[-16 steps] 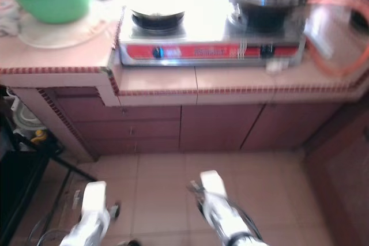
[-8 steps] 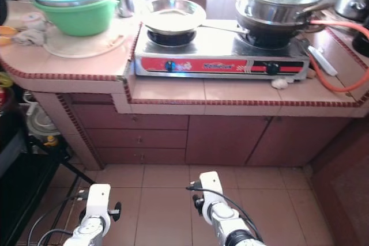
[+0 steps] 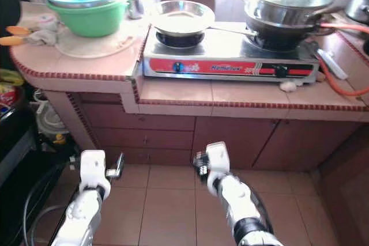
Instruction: Kitchen organization
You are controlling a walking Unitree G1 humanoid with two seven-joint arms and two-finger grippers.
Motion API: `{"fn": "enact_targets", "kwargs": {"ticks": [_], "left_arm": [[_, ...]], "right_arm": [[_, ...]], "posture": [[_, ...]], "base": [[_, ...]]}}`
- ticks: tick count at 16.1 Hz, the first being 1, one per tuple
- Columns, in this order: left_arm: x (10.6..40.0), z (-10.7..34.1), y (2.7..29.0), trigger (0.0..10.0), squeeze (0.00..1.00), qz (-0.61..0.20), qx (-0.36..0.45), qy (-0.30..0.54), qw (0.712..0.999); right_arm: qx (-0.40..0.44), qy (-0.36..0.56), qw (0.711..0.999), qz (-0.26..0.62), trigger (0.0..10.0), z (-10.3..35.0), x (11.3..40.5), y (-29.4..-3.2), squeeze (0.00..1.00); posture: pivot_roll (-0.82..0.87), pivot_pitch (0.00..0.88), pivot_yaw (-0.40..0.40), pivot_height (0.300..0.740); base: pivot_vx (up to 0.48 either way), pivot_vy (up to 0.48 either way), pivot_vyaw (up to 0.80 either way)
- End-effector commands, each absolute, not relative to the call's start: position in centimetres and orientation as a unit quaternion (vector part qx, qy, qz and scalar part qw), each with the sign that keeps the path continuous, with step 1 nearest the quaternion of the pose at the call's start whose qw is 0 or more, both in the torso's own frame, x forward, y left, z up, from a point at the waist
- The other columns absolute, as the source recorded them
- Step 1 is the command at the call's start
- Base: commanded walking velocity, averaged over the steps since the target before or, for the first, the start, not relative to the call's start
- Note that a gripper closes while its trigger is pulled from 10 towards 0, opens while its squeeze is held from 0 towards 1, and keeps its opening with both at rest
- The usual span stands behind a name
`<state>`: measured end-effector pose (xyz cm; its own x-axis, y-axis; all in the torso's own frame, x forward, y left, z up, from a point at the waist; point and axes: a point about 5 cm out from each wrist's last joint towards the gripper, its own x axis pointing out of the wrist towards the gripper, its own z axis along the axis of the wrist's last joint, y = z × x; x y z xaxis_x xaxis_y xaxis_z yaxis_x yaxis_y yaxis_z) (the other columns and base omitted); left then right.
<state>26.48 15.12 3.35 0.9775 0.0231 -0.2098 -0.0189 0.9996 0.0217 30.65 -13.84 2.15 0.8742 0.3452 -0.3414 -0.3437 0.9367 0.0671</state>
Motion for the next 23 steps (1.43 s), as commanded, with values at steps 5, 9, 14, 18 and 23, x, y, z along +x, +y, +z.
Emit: {"fn": "enact_targets", "kwargs": {"ticks": [5, 9, 14, 18, 23], "left_arm": [[22.0, 5.8, 16.1, 10.0, 0.00, -0.036, 0.024, 0.127, 0.991], [20.5, 7.9, 16.7, 10.0, 0.00, -0.044, 0.093, 0.115, 0.988], [22.1, 9.1, 15.7, 10.0, 0.00, -0.066, 0.117, 0.092, 0.987], [23.5, 10.0, 14.1, 10.0, 0.00, -0.083, 0.105, 0.061, 0.989], [24.9, 10.3, 12.8, 10.0, 0.00, -0.116, 0.090, 0.052, 0.988]], "right_arm": [[-0.018, 0.085, 0.980, 0.181, 10.0, 5.7, 29.6, -16.0, 0.00], [-0.018, 0.085, 0.986, 0.142, 10.0, 6.1, 26.9, -17.5, 0.00], [-0.024, 0.062, 0.994, 0.091, 10.0, 7.4, 25.7, -18.0, 0.00], [-0.029, 0.056, 0.995, 0.072, 10.0, 8.3, 25.6, -18.1, 0.00], [-0.037, 0.063, 0.996, 0.050, 10.0, 8.8, 26.7, -18.2, 0.00]], "posture": [[-0.05, 0.033, 0.036, 0.740], [-0.06, 0.065, 0.044, 0.740], [-0.11, 0.084, 0.100, 0.740], [-0.16, 0.085, 0.089, 0.740], [-0.19, 0.077, 0.044, 0.740]], "base": [[0.000, 0.000, 0.00], [0.000, 0.000, 0.00], [0.000, 0.000, 0.00], [0.000, 0.000, 0.00], [0.000, 0.000, 0.00]]}}
